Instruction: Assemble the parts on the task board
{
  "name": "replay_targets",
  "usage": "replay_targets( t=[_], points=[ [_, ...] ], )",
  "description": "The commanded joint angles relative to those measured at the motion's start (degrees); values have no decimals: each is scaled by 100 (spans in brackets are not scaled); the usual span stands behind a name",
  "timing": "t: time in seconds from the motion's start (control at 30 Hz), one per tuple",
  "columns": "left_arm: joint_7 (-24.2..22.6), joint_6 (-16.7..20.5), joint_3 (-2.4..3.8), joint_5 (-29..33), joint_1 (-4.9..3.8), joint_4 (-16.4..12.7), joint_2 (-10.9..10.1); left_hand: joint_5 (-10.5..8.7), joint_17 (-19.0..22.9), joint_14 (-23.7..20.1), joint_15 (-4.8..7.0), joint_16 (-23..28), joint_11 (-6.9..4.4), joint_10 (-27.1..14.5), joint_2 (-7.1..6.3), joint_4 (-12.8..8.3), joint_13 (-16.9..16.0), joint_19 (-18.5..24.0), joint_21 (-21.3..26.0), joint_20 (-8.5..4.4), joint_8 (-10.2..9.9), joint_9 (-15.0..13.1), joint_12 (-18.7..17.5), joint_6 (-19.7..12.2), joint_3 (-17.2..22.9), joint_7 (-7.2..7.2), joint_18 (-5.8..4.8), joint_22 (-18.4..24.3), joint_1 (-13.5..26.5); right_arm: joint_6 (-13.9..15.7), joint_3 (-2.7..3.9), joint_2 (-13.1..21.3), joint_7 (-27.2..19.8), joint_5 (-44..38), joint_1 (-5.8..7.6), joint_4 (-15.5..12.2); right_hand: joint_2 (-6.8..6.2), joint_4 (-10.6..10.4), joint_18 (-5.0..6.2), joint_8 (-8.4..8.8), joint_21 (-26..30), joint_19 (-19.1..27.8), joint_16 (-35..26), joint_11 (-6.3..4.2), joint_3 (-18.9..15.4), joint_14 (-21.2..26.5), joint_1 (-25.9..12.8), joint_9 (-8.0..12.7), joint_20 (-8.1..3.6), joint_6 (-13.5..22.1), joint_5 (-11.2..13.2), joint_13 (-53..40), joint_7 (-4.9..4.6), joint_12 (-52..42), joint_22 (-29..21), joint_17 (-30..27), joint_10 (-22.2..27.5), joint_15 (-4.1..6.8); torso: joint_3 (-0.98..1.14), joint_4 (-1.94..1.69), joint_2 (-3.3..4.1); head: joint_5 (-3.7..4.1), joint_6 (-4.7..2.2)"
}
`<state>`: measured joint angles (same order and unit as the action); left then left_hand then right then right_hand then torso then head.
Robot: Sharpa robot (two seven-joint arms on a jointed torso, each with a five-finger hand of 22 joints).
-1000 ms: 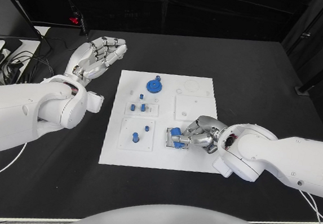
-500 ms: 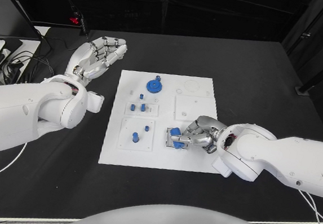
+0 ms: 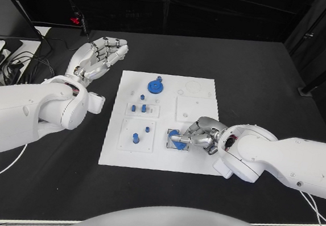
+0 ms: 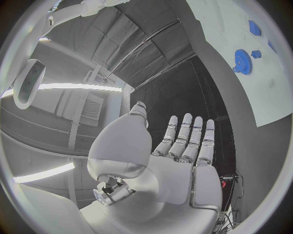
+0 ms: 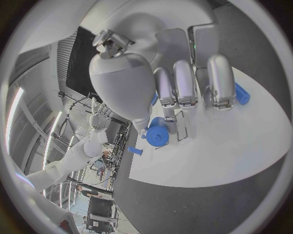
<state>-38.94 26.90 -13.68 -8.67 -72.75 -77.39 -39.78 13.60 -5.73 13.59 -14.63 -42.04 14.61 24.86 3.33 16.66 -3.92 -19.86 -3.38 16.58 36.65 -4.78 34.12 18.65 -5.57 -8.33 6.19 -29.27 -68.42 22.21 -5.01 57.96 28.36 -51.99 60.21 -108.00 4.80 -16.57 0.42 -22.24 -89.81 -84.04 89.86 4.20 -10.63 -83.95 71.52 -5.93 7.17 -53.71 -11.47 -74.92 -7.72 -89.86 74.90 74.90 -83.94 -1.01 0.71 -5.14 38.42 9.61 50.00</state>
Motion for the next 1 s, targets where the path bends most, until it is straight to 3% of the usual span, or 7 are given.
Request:
replay_targets(
  t=[0.03,0.4,1.0],
  points=[
    [-479,-48,6,3,-9,-2,9,27,5,4,-6,-24,5,-23,42,2,5,4,-35,14,19,8,34,-33,-36,-854,-107,5,6,-45,5,-18,-24,-17,9,-10,-8,-10,-42,-39,-19,-596,14,-4,-60,-605,-69,-10,-24,-30,51,-1508,-15,-14,1510,1510,-606,47,1,-3,-1,-6,0],
    [-477,-50,6,3,-9,0,11,34,11,10,-5,-32,5,-22,48,2,6,5,-35,14,25,12,41,-34,-41,-854,-107,6,-3,-19,5,-24,-22,-17,9,0,64,-23,-42,-65,-19,-596,14,1,-239,-605,-308,-48,-28,6,245,-1508,-21,-14,1510,1510,-606,50,1,-1,1,-12,0],
    [-476,-56,6,3,-9,5,20,37,13,12,-5,-35,5,-21,51,2,6,5,-36,14,27,13,44,-35,-43,-853,-106,6,-6,1,5,-41,-31,-17,9,-26,71,-7,-42,-74,-19,-596,14,-1,-289,-605,-328,-63,-28,23,163,-1508,-21,-14,1510,1510,-606,51,0,-2,-2,11,0]
  ],
)
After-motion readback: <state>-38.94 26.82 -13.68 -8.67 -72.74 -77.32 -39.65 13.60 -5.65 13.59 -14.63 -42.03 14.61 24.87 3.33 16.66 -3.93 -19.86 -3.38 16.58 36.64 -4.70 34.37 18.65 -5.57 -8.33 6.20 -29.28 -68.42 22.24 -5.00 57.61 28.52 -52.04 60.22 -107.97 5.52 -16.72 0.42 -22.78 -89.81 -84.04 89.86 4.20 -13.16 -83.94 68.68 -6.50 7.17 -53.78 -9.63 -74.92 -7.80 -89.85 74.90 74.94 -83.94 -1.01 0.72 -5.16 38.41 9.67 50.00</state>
